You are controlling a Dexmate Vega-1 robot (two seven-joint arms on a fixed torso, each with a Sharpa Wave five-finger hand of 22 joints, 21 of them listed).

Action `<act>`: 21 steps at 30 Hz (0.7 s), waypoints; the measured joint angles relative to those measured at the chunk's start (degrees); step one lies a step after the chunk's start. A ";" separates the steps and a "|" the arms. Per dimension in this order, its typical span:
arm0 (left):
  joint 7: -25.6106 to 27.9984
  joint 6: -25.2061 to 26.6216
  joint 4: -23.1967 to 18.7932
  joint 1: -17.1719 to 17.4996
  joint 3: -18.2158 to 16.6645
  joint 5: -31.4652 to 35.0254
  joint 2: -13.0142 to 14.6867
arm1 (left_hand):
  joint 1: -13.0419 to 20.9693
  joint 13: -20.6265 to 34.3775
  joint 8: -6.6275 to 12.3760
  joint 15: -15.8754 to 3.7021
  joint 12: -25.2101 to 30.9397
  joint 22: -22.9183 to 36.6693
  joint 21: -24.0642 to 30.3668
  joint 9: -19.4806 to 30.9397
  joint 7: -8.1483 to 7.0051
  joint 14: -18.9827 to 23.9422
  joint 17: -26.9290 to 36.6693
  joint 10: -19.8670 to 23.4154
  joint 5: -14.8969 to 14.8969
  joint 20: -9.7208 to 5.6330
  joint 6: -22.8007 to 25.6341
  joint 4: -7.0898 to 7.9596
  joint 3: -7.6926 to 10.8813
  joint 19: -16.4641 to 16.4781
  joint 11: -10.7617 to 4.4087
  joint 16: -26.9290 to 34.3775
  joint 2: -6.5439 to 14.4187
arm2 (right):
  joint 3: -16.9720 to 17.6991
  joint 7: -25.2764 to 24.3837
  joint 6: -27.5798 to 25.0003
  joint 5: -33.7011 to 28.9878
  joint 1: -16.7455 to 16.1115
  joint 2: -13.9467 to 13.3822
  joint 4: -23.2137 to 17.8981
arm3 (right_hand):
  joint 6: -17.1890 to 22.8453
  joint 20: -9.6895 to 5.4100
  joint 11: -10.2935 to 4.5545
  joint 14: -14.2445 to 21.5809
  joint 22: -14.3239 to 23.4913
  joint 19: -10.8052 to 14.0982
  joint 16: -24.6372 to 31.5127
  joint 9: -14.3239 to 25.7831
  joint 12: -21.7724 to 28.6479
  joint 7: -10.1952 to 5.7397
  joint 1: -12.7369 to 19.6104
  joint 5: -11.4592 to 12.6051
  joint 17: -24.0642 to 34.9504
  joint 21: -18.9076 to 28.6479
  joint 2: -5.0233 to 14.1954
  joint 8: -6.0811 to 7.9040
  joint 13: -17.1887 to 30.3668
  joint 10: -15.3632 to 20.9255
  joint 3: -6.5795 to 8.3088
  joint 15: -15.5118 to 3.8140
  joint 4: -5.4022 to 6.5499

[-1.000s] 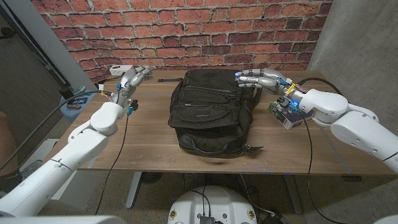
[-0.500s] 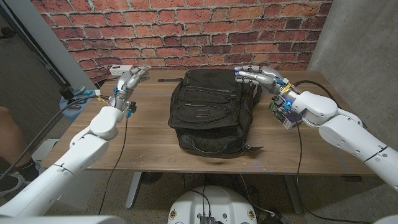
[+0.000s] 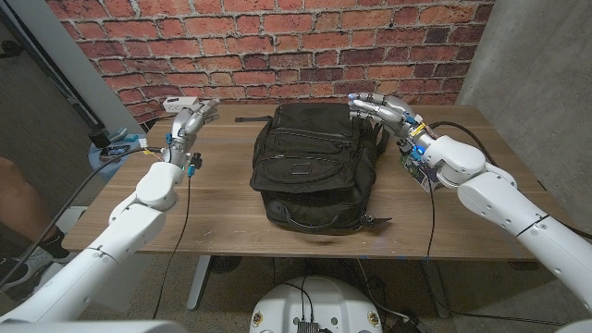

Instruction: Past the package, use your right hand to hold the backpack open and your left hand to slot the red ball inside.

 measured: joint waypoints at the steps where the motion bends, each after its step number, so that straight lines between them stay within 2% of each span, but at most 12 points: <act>1: 0.00 -0.12 0.35 -0.25 0.14 -0.02 -0.23 | 0.00 0.00 0.00 0.00 0.00 0.00 0.00 0.00 0.00 0.00 0.00 0.00 0.00 0.00 0.00 0.00 0.00 0.00 0.00 0.00 0.00 | -0.13 0.00 0.00 0.00 0.21 0.16 0.23 | 0.00 0.00 0.00 0.00 0.00 0.00 0.00 0.00 0.00 0.00 0.00 0.00 0.00 0.00 0.00 0.00 0.00 0.00 0.00 0.00 0.00; 14: 0.25 -1.81 4.52 -3.64 2.38 -0.39 -3.25 | -0.30 0.00 0.00 0.00 0.00 0.00 0.00 0.29 0.00 0.00 0.00 0.00 0.00 0.00 0.00 0.07 0.40 0.00 0.00 0.00 0.30 | -1.50 0.64 0.62 0.84 2.60 2.23 4.18 | -0.61 0.00 0.28 -0.59 0.00 0.00 0.00 0.00 0.00 0.00 0.00 -0.23 0.00 0.00 0.00 -0.05 -0.01 -0.36 0.00 -0.02 0.00; 19: 1.33 -2.01 4.93 -4.45 3.01 0.07 -3.90 | -0.30 -0.01 0.00 0.00 0.00 0.00 0.00 0.29 0.00 0.00 0.00 0.00 0.00 0.00 0.00 0.07 0.40 0.00 0.00 0.00 0.30 | -1.53 1.58 1.51 1.53 3.64 3.09 7.21 | -2.19 -0.29 0.52 -1.55 0.00 -0.35 0.00 -0.28 -0.45 0.32 -0.23 -0.22 0.00 0.00 0.23 -0.24 -0.15 -1.96 0.00 0.12 -0.01; 21: 1.49 -2.01 4.97 -4.69 3.23 0.13 -4.12 | -0.30 -0.01 0.00 0.00 0.00 0.00 0.00 0.29 0.00 0.00 0.00 0.00 -0.01 0.00 0.00 0.07 0.40 0.00 0.00 0.00 0.30 | -1.53 2.00 1.79 1.80 3.64 3.09 7.21 | -2.59 -0.31 0.50 -2.07 -0.01 -0.75 0.00 -0.28 -0.66 0.34 -0.24 -0.23 0.00 0.00 0.21 -0.67 -0.17 -2.38 0.00 0.02 -0.01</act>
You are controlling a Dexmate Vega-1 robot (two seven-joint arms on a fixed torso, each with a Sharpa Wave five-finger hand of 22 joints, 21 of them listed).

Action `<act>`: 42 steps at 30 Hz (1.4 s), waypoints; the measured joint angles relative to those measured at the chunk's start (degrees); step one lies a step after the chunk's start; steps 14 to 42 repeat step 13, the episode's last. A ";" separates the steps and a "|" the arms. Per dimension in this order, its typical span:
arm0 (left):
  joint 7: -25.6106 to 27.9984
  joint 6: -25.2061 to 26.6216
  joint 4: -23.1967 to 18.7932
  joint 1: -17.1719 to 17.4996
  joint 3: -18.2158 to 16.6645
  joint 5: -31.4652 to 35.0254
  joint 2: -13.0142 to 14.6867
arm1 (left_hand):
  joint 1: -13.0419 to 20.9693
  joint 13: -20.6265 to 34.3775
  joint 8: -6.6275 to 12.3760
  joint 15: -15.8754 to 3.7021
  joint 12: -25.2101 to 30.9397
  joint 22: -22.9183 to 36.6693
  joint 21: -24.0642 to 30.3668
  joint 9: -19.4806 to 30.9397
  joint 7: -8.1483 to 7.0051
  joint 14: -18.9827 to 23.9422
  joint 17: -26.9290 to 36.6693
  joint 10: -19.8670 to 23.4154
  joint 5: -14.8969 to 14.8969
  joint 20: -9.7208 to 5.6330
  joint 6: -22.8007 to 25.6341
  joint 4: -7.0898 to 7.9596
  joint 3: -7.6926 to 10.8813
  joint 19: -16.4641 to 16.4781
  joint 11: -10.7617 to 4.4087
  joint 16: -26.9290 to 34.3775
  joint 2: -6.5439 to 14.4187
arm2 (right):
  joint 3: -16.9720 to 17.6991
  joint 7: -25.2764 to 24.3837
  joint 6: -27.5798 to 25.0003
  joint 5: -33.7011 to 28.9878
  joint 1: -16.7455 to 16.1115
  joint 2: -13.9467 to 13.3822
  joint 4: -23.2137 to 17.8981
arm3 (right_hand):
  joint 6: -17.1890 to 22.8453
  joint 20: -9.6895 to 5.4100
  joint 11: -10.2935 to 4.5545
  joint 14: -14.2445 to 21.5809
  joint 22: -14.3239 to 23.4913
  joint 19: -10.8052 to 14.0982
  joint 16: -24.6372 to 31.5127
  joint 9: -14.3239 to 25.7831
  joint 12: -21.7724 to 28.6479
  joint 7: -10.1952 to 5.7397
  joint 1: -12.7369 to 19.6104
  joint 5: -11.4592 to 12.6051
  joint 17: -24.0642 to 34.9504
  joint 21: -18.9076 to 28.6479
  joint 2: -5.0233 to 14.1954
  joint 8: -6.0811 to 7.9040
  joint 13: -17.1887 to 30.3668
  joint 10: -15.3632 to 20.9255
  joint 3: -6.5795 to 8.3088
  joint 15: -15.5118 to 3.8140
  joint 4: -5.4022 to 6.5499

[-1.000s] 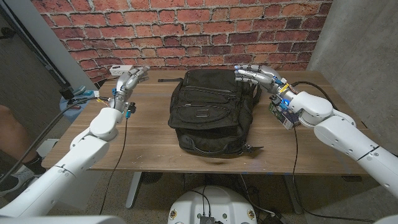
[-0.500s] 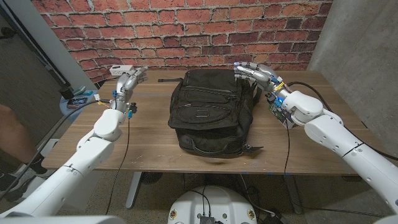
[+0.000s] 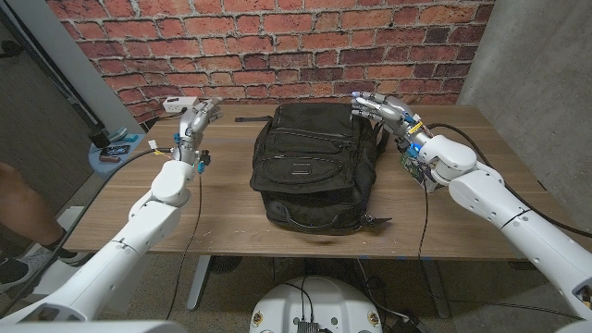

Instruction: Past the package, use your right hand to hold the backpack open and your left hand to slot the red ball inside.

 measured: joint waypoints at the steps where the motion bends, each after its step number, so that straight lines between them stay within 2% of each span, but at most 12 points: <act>1: 0.00 0.00 0.01 -0.10 0.08 0.00 -0.11 | 0.00 0.00 0.00 0.00 0.00 0.00 0.00 0.00 0.00 0.00 0.00 0.00 0.00 0.00 0.00 0.00 0.00 0.00 0.00 0.00 0.00 | 0.00 0.24 0.16 0.17 0.00 0.00 0.00 | -0.42 0.00 -0.06 -0.01 0.00 0.01 0.00 0.00 0.00 0.00 -0.25 0.00 0.00 0.00 -0.25 0.00 0.00 -0.11 0.01 0.01 0.01; 4: 0.00 0.00 0.05 -0.35 0.37 0.00 -0.36 | 0.00 0.00 0.00 0.13 0.00 0.00 0.00 0.00 0.00 -0.13 0.00 0.00 0.00 0.00 0.00 -0.23 0.23 0.00 0.00 0.00 0.00 | 0.00 0.74 0.47 0.50 0.00 0.00 0.00 | -1.18 0.11 0.14 -0.92 0.00 -0.50 0.00 -0.22 -0.38 0.02 -0.71 0.00 0.00 -0.26 0.12 0.00 -0.25 -1.13 0.25 0.09 0.25; 5: 0.97 0.37 0.08 -0.44 0.46 0.39 -0.47 | 0.00 0.00 0.00 0.22 0.00 0.00 0.00 0.00 0.00 -0.22 0.00 0.00 0.00 0.00 0.00 -0.23 0.23 0.00 0.00 0.00 0.00 | 0.34 0.96 0.59 0.65 0.85 0.24 2.25 | -1.30 0.11 0.22 -1.14 0.00 -0.50 0.00 -0.27 -0.44 0.07 -0.71 0.00 0.00 -0.25 0.12 0.00 -0.26 -1.21 0.25 0.06 0.25; 10: 1.61 0.87 0.27 -0.84 0.97 0.58 -0.89 | 0.00 0.00 0.00 0.31 0.00 0.00 0.00 0.00 0.00 -0.32 0.00 0.00 -0.01 0.00 0.00 -0.23 0.23 0.00 0.00 0.00 0.00 | 0.79 2.26 1.15 1.46 1.59 0.28 4.29 | -1.62 0.11 -0.08 -2.05 0.00 -1.12 -0.42 -0.27 -0.66 -0.22 -1.14 0.00 0.00 -0.30 0.11 0.00 -0.48 -2.12 0.40 0.20 0.40; 12: 1.79 0.99 0.29 -0.95 1.06 0.62 -0.96 | 0.00 0.00 0.00 0.31 0.00 0.00 0.00 0.00 0.00 -0.32 0.00 0.00 -0.03 -0.09 0.00 -0.33 0.33 -0.08 0.00 0.00 0.00 | 0.89 2.65 1.37 1.69 1.76 0.32 4.73 | -1.83 0.14 0.24 -2.36 0.00 -1.60 -0.43 -0.27 -0.66 -0.44 -1.35 0.00 -0.23 -0.46 0.32 0.00 -0.53 -2.45 0.40 0.09 0.40; 42: 1.79 0.99 0.33 -1.05 1.15 0.62 -1.02 | 0.01 0.00 0.00 0.31 0.00 0.00 0.00 0.00 0.00 -0.31 0.00 0.00 -0.03 -0.22 0.00 -0.47 0.47 -0.22 0.00 0.00 0.00 | 0.89 2.93 1.56 1.83 1.76 0.32 4.73 | -2.14 0.10 0.28 -2.38 0.00 -1.74 -0.44 -0.45 -0.66 -0.31 -1.35 0.00 -0.29 -0.46 0.32 0.00 -0.53 -2.77 0.40 0.07 0.40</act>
